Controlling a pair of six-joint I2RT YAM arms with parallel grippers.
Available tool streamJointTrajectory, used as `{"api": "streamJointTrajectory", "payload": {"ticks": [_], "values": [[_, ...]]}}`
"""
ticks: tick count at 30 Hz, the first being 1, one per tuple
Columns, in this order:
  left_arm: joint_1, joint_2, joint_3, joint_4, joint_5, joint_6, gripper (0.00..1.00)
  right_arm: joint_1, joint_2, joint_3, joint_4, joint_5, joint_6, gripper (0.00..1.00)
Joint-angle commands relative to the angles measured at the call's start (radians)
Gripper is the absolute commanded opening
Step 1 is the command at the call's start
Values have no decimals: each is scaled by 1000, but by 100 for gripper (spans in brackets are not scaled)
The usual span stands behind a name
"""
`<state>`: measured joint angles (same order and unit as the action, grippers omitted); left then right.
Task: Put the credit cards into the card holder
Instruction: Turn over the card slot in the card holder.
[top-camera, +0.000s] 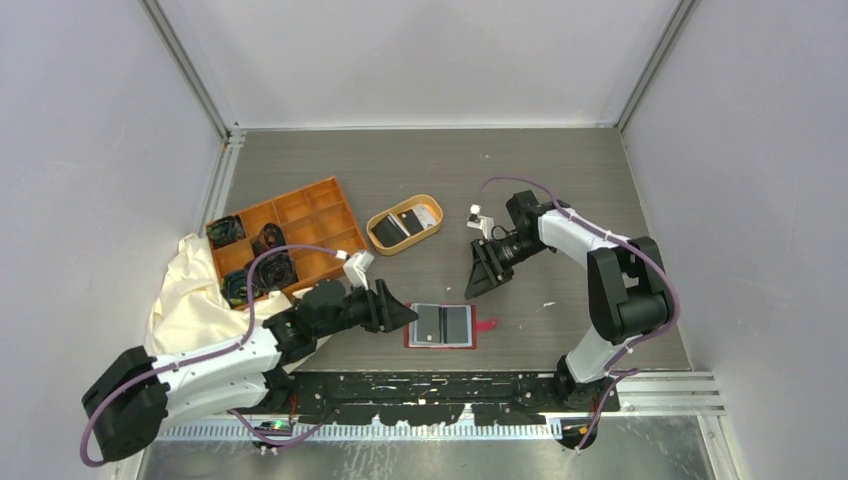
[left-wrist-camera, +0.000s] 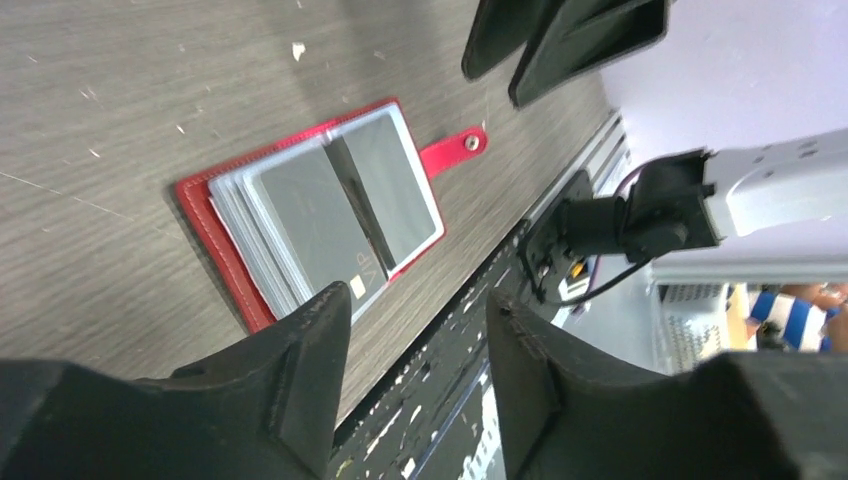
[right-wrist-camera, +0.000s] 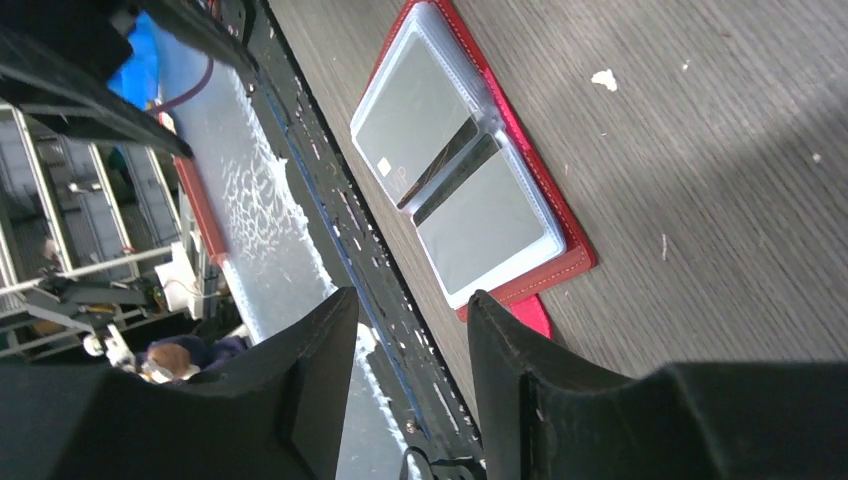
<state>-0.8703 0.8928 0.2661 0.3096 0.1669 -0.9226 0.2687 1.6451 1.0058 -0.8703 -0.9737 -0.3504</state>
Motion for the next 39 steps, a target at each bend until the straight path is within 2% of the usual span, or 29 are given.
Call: {"api": "streamJointTrajectory", "payload": {"ticks": [1,8,15,19,25,34,39], "values": [[-94,89,91,10,-97,-13,50,4,7,19,71,27,179,50],[-185,347,246,-47,-138,12,36,4,156,98,0,42,177,47],[-264,518,346,-37,-193,27,37,6,208,123,-28,46,167,46],[-312,574,451,-174,-285,46,42,4,235,149,-70,42,131,40],[-317,543,456,-280,-384,81,43,24,261,178,-107,85,103,40],[-317,384,383,-420,-358,366,44,62,320,223,-159,177,70,40],[-316,336,347,-455,-366,410,46,71,346,233,-168,189,68,40]]}}
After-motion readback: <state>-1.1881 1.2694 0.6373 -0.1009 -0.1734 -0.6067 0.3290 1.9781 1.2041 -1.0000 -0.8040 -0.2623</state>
